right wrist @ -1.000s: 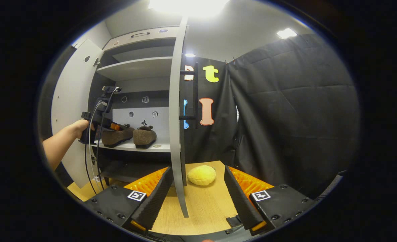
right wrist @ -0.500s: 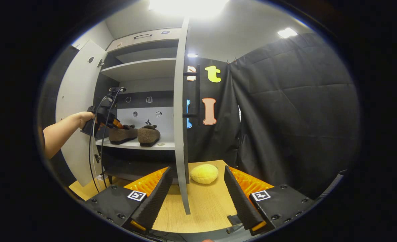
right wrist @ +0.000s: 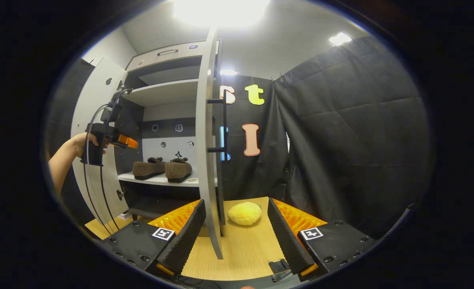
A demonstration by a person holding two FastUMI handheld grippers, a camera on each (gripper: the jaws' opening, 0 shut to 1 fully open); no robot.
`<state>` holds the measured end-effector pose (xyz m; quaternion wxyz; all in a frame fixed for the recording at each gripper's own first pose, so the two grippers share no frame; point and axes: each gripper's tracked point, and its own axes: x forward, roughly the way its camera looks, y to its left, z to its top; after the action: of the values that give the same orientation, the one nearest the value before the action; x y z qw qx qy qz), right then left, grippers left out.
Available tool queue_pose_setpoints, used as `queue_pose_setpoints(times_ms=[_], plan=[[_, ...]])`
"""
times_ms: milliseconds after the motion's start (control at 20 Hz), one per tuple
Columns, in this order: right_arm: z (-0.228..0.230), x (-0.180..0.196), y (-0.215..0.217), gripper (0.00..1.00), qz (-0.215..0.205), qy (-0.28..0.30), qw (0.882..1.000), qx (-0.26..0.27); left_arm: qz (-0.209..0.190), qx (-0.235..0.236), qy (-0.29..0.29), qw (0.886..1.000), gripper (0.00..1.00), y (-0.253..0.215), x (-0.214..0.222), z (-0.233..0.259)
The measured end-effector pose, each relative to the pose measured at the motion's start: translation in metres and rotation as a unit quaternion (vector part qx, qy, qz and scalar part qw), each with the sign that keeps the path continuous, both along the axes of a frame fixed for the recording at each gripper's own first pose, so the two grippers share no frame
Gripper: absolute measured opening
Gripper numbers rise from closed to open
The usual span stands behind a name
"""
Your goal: Grab one shoe with the right hand and put it into the shoe cabinet, grab the other shoe with the left hand and put it into the shoe cabinet; then close the right door with the right hand and the left door with the left hand.
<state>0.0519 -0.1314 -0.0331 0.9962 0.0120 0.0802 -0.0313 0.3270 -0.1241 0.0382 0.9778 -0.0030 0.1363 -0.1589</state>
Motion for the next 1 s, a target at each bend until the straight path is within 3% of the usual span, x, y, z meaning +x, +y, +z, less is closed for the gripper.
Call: queue_pose_setpoints(times_ms=[300,600,750,800,1000], plan=[[0.024,0.021,-0.032,0.98,0.018,-0.014,1.000,-0.005,0.018,-0.036,-0.036,0.999,0.88,0.004,-0.096,0.028],[0.063,0.060,-0.053,0.98,0.023,-0.033,0.999,-0.018,0.061,-0.064,-0.048,0.995,0.87,0.029,-0.187,0.018],[0.088,0.078,-0.055,0.98,0.006,-0.056,0.998,-0.025,0.090,-0.081,-0.045,0.992,0.87,0.060,-0.225,0.009],[0.093,0.083,-0.058,0.99,-0.005,-0.060,0.998,-0.028,0.109,-0.077,-0.051,0.990,0.81,0.077,-0.237,0.007],[0.112,0.098,-0.067,0.98,-0.059,-0.075,0.995,-0.032,0.174,-0.062,-0.070,0.980,0.81,0.147,-0.265,0.008]])
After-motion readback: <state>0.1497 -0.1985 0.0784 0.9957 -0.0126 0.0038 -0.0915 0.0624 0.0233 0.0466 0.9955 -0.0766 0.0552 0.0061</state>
